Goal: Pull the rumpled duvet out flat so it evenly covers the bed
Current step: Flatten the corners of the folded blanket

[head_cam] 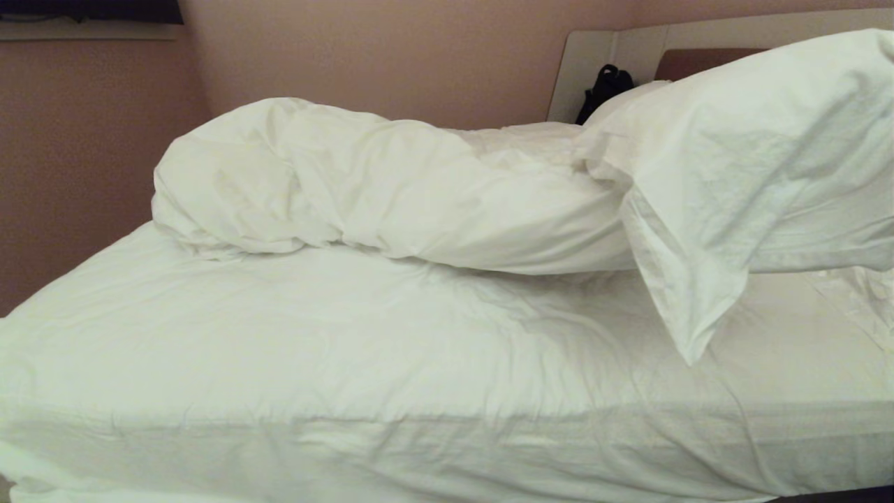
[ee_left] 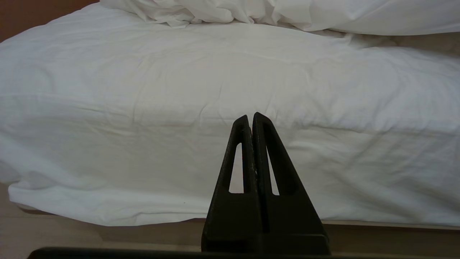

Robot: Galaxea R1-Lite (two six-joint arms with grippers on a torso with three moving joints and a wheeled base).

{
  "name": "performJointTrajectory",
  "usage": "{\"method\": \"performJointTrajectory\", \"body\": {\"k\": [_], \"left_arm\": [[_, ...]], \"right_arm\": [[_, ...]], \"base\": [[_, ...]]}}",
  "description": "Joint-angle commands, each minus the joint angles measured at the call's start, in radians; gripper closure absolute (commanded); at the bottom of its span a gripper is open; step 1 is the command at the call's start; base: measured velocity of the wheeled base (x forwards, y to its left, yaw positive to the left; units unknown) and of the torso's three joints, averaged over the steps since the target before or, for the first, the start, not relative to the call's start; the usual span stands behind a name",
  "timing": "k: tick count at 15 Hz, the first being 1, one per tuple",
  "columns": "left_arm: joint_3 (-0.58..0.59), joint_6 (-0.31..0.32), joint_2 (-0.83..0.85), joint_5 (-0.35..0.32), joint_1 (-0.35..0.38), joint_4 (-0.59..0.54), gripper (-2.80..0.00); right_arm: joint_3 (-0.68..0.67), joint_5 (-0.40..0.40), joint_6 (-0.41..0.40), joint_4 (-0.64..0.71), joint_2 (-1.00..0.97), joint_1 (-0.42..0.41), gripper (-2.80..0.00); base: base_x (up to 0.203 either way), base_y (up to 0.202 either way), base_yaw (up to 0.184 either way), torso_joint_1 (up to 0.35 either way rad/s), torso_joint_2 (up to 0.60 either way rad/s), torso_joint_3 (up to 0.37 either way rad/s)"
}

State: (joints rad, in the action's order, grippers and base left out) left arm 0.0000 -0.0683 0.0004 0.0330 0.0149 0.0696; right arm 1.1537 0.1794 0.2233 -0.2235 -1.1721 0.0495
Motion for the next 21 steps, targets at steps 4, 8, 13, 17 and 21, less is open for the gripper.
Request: {"method": "performJointTrajectory", "body": {"k": [4,8,13,17,21], "left_arm": [[0.000,-0.001,0.001,0.001,0.000,0.001,0.00],[0.000,-0.001,0.000,0.001,0.000,0.001,0.00],[0.000,-0.001,0.001,0.001,0.000,0.001,0.00],[0.000,-0.001,0.001,0.001,0.000,0.001,0.00],[0.000,-0.001,0.000,0.001,0.000,0.001,0.00]], "right_arm": [[-0.016,-0.001,-0.077,-0.070,0.066,-0.170,0.00],[-0.014,-0.001,-0.083,-0.113,0.032,-0.270,0.00],[-0.004,-0.003,-0.079,-0.179,-0.035,-0.393,0.00],[0.000,-0.003,-0.079,-0.194,-0.082,-0.424,0.00],[0.001,-0.015,-0.082,-0.191,-0.085,-0.425,-2.80]], "base": [[0.000,0.000,0.000,0.000,0.00,0.000],[0.000,0.000,0.000,0.000,0.00,0.000],[0.000,0.000,0.000,0.000,0.00,0.000],[0.000,0.000,0.000,0.000,0.00,0.000],[0.000,0.000,0.000,0.000,0.00,0.000]]}}
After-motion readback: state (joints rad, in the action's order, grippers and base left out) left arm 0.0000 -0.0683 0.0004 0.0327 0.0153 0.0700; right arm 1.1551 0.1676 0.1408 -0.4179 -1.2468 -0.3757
